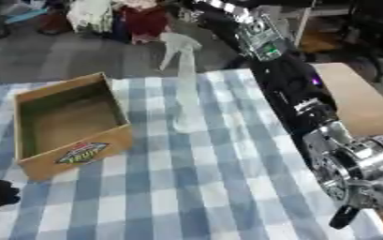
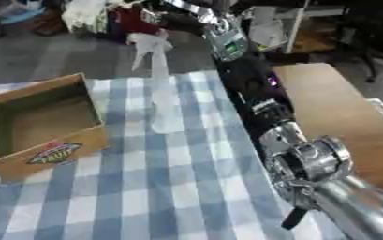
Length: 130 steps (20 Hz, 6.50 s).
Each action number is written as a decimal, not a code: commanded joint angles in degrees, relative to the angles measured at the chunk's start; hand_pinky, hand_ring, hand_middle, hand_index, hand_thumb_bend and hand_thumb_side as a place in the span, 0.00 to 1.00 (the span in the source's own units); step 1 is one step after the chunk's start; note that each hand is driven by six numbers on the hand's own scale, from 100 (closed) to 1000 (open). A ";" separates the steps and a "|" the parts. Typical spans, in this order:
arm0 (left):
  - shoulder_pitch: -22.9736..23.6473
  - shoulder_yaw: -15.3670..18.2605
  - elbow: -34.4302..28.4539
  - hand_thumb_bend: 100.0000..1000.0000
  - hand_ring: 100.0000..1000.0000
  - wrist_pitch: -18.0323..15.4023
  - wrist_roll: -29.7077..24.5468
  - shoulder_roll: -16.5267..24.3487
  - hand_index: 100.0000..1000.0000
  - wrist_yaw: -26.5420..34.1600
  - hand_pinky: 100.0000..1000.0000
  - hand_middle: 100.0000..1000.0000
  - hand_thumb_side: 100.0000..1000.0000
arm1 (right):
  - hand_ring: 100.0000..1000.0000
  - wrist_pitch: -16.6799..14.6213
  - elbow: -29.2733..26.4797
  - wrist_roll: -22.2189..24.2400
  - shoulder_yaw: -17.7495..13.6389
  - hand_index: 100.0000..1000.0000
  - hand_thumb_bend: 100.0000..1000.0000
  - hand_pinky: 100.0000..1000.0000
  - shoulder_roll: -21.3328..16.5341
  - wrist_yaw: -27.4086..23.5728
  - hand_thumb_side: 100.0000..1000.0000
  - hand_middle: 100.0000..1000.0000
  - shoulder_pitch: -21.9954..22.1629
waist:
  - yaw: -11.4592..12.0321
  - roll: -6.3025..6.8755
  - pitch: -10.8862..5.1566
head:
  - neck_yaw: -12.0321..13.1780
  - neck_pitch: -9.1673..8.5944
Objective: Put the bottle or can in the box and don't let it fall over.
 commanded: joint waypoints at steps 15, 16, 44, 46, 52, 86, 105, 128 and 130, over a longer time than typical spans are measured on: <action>-0.89 -0.17 -1.37 0.10 0.68 -0.01 -0.46 0.23 0.87 -0.14 0.72 0.62 0.96 | 0.92 -11.93 1.81 11.53 4.27 0.99 0.00 1.00 -1.44 14.56 0.83 0.91 -2.09 | 0.05 -0.17 -0.39 | -1.03 -0.87; -0.89 -0.18 -1.37 0.10 0.68 -0.01 -0.46 0.22 0.87 -0.14 0.72 0.62 0.96 | 0.92 -12.22 1.99 11.53 4.76 0.99 0.00 0.99 -1.26 15.36 0.83 0.91 -2.13 | 0.05 -0.15 -0.37 | -1.03 -0.85; -0.90 0.21 -1.41 0.10 0.68 0.06 0.10 0.09 0.87 -0.09 0.72 0.62 0.96 | 0.88 -18.13 3.87 7.94 -1.07 0.97 0.00 0.92 0.46 35.34 0.86 0.85 -1.05 | -0.51 -0.05 -0.28 | -1.18 -1.12; -0.81 0.30 -1.39 0.10 0.68 0.06 0.19 0.14 0.87 -0.12 0.71 0.62 0.96 | 0.89 -18.18 4.33 6.71 -1.87 0.97 0.00 0.93 -0.12 33.79 0.90 0.85 -0.98 | -0.70 -0.09 -0.34 | -1.16 -1.11; -0.49 0.51 -1.35 0.10 0.68 0.01 0.43 0.40 0.87 -0.25 0.71 0.62 0.97 | 0.88 -17.54 4.25 4.66 -3.29 0.96 0.00 0.92 -2.31 27.50 0.89 0.85 -1.36 | -1.25 -0.25 -0.60 | -0.81 -0.79; -0.28 0.18 -1.03 0.11 0.68 0.48 0.28 1.32 0.87 -0.29 0.71 0.62 0.96 | 0.85 -22.75 5.75 10.18 3.74 0.95 0.00 0.85 3.16 42.39 0.74 0.87 -5.29 | -0.79 -1.83 -1.82 | -2.09 0.39; -0.18 0.48 -1.07 0.11 0.68 0.49 0.72 1.41 0.87 -0.31 0.71 0.61 0.96 | 0.41 -24.03 8.52 7.09 2.77 0.65 0.00 0.37 2.14 43.34 0.00 0.44 -4.52 | -1.09 -1.82 -1.85 | -2.10 0.22; 0.15 0.58 -1.05 0.11 0.68 0.58 1.01 1.67 0.88 -0.33 0.71 0.61 0.97 | 0.72 -22.44 3.89 1.29 2.08 0.90 0.00 0.77 0.10 27.11 0.03 0.71 -5.80 | -1.57 -2.00 -2.15 | -2.06 0.31; 0.18 0.57 -1.04 0.11 0.67 0.59 0.99 1.70 0.88 -0.32 0.71 0.61 0.97 | 0.89 -21.56 3.63 2.74 2.21 1.00 0.00 0.94 -0.03 27.14 0.38 0.87 -5.87 | -1.59 -2.02 -2.18 | -2.10 0.30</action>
